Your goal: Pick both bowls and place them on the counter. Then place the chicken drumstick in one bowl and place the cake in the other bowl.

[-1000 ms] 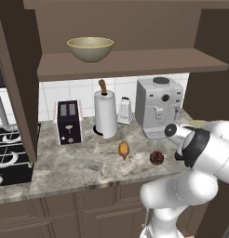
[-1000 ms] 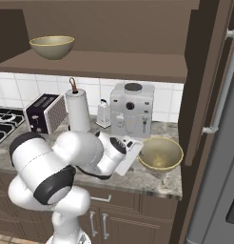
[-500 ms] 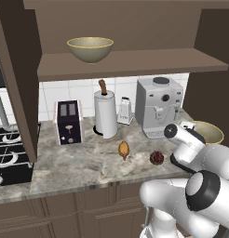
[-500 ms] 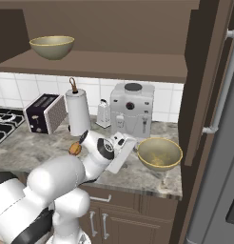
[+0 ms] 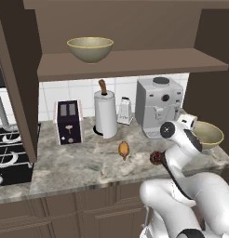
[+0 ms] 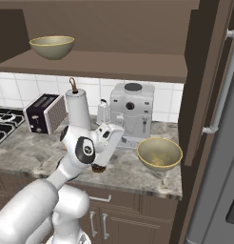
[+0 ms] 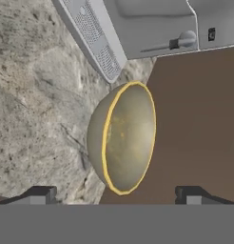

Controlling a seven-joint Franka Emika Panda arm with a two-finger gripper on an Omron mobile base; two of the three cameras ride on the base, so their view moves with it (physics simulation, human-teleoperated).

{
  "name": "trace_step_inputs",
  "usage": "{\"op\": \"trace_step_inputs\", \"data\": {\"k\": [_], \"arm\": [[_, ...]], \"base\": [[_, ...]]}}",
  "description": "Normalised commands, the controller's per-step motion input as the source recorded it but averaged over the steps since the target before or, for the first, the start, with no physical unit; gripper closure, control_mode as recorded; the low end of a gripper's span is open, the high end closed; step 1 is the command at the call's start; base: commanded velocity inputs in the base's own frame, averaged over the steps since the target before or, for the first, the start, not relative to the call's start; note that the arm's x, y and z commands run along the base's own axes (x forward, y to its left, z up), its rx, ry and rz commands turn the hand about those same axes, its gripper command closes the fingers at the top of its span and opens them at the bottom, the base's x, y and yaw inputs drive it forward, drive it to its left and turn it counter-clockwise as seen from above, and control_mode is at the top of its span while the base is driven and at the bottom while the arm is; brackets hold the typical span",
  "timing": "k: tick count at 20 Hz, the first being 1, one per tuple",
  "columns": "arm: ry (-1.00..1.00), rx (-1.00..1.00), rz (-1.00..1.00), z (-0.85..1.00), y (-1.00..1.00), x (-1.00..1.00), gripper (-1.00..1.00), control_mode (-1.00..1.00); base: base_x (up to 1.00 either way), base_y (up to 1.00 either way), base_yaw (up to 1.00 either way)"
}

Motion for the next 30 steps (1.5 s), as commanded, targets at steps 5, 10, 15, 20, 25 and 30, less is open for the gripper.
{"op": "trace_step_inputs", "data": {"k": [5, 10, 15, 20, 25, 30], "arm": [[-0.04, -0.03, 0.00, 0.93, 0.54, -0.09, -1.00, -1.00], [-0.01, -0.03, 0.00, 0.70, 0.63, -0.19, -1.00, -1.00], [0.00, -0.07, 0.05, 0.56, 0.71, -0.22, -1.00, -1.00], [0.00, -0.11, 0.10, 0.51, 0.83, -0.19, -1.00, -1.00], [-0.01, -0.09, 0.09, 0.45, 0.73, -0.26, -1.00, -1.00], [-0.02, -0.04, 0.06, 0.21, 0.48, -0.44, -1.00, -1.00]], "base": [[0.00, 0.00, 0.00], [0.00, 0.00, 0.00], [0.00, 0.00, 0.00], [0.00, 0.00, 0.00], [0.00, 0.00, 0.00], [0.00, 0.00, 0.00]]}}
